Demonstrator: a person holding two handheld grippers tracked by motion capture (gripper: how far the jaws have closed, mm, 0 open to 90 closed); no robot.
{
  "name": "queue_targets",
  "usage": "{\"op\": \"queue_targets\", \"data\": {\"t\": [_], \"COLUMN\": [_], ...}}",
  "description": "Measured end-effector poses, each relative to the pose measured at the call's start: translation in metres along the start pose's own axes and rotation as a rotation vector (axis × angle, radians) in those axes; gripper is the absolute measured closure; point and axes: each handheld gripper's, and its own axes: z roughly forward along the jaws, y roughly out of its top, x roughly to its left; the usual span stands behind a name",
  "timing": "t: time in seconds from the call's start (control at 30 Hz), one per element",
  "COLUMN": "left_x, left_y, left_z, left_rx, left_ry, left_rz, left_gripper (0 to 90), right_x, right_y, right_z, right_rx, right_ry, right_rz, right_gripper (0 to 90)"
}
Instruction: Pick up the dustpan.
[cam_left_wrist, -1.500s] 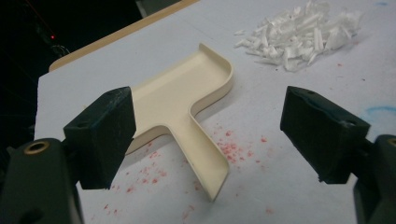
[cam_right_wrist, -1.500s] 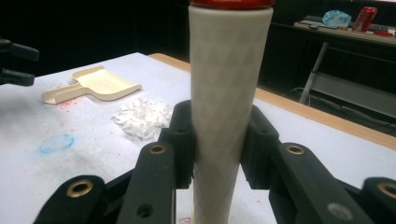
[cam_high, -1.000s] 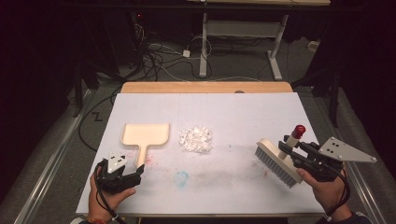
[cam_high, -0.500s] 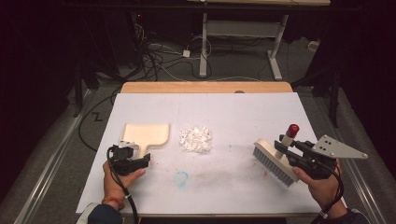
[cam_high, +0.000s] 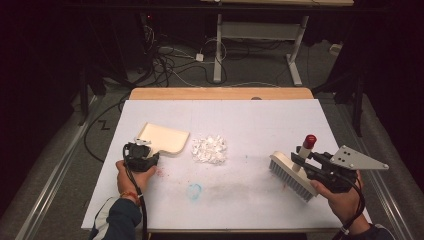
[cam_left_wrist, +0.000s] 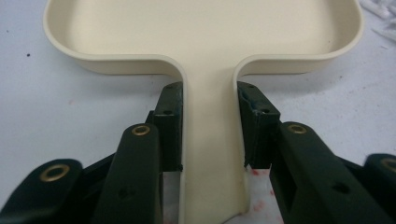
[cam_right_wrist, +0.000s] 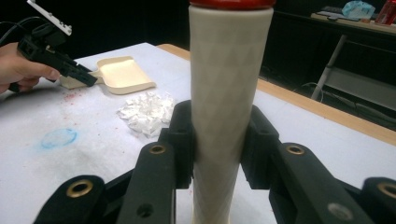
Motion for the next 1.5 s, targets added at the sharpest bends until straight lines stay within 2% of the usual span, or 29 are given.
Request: {"op": "queue_targets", "data": {"t": [0.17, 0.3, 0.37, 0.43, 0.57, 0.67, 0.8, 0.93, 1.0, 1.07, 1.13, 1.27, 1.43, 1.5], "left_x": [0.000, 0.000, 0.000, -0.001, -0.007, -0.016, -0.026, -0.031, -0.031, -0.032, -0.033, -0.035, -0.039, -0.040], "left_y": [0.007, 0.008, 0.006, 0.003, 0.000, -0.002, -0.011, -0.021, -0.023, -0.031, -0.035, -0.037, -0.036, -0.035], "left_z": [-0.003, -0.029, -0.046, -0.061, -0.086, -0.096, -0.097, -0.096, -0.096, -0.094, -0.092, -0.086, -0.083, -0.082], "left_rx": [0.003, -0.043, -0.070, -0.076, -0.073, -0.065, -0.002, 0.058, 0.072, 0.115, 0.140, 0.172, 0.181, 0.184], "left_ry": [0.028, 0.044, 0.036, 0.014, -0.031, -0.070, -0.113, -0.136, -0.142, -0.171, -0.183, -0.205, -0.217, -0.222], "left_rz": [0.056, 0.088, 0.101, 0.124, 0.196, 0.246, 0.309, 0.334, 0.338, 0.346, 0.355, 0.363, 0.374, 0.376], "left_gripper": [63.9, 64.0, 64.0, 64.0, 64.0, 64.0, 64.0, 64.0, 64.0, 64.0, 63.9, 63.9, 63.9, 63.8], "right_x": [-0.001, -0.003, -0.004, -0.006, -0.007, -0.006, -0.006, -0.006, -0.006, -0.006, -0.006, -0.005, -0.006, -0.006], "right_y": [0.000, 0.000, 0.000, 0.000, 0.000, 0.000, 0.000, 0.000, 0.000, 0.000, -0.001, -0.001, -0.001, -0.001], "right_z": [-0.001, -0.003, -0.004, -0.005, -0.007, -0.007, -0.007, -0.006, -0.005, -0.005, -0.004, -0.003, -0.003, -0.003], "right_rx": [-0.004, -0.008, -0.013, -0.016, -0.020, -0.018, -0.018, -0.015, -0.012, -0.008, -0.006, -0.001, -0.007, -0.008], "right_ry": [-0.002, -0.009, -0.010, -0.015, -0.020, -0.017, -0.016, -0.016, -0.017, -0.016, -0.016, -0.013, -0.016, -0.016], "right_rz": [0.002, 0.003, 0.005, 0.003, 0.010, 0.009, 0.007, 0.003, 0.005, 0.006, 0.002, 0.002, -0.005, 0.009], "right_gripper": [69.8, 69.8, 69.8, 69.8, 69.8, 69.8, 69.8, 69.8, 69.8, 69.8, 69.8, 69.8, 69.8, 69.8]}}
